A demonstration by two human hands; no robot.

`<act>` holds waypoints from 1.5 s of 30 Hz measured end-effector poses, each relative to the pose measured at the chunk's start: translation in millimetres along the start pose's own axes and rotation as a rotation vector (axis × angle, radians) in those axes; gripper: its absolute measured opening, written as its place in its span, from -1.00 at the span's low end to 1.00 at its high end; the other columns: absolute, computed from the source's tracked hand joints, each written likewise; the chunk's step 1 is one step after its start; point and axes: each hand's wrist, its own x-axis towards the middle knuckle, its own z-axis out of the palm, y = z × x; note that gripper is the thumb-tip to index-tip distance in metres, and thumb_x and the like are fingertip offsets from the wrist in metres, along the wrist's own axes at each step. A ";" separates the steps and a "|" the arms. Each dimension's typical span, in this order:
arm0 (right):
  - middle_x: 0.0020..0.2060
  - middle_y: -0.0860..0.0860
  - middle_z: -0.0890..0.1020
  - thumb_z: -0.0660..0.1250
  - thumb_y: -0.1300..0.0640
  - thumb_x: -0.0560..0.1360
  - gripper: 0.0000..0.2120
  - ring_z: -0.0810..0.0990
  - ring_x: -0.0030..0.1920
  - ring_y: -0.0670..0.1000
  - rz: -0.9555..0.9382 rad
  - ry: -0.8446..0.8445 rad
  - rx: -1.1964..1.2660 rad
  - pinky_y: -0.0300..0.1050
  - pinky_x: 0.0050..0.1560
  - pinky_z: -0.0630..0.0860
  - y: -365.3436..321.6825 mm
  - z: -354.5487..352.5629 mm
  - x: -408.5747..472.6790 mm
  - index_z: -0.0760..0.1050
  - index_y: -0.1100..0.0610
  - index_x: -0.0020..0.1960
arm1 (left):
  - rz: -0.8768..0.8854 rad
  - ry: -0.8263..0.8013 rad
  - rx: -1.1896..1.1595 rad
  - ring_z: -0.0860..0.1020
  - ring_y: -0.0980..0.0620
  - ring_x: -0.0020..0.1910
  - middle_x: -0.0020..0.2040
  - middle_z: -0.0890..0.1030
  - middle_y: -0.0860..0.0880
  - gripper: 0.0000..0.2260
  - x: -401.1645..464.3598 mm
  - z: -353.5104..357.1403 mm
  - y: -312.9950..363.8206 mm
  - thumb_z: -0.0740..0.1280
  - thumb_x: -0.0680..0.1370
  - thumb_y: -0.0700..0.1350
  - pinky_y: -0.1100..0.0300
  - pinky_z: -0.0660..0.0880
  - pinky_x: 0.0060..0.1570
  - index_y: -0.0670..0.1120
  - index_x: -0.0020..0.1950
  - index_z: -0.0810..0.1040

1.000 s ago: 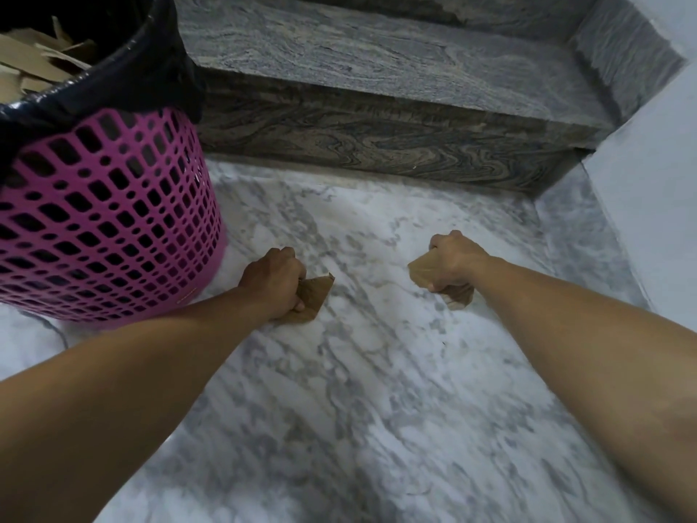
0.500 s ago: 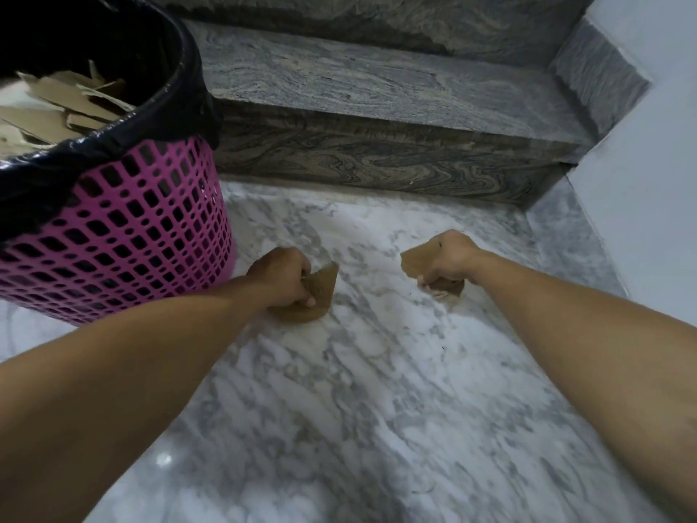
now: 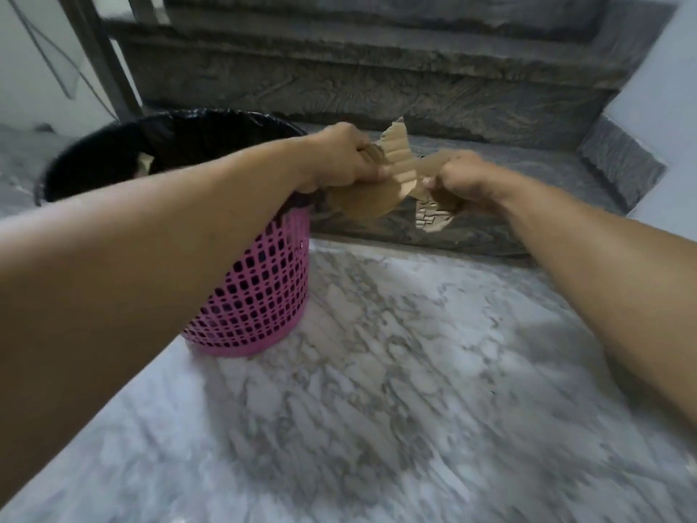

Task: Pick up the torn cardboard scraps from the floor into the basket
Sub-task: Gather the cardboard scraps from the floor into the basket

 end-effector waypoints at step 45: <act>0.54 0.09 0.19 0.34 0.26 0.53 -0.24 0.32 0.44 0.18 -0.181 -0.763 -1.076 -0.01 0.26 0.45 -163.6 212.3 -8.5 0.06 -0.07 0.59 | -0.508 -0.596 0.669 0.04 -0.23 0.53 0.56 0.04 -0.18 -0.26 -66.7 -96.5 -190.2 0.23 0.58 -0.19 -0.09 0.25 0.36 0.16 0.57 -0.17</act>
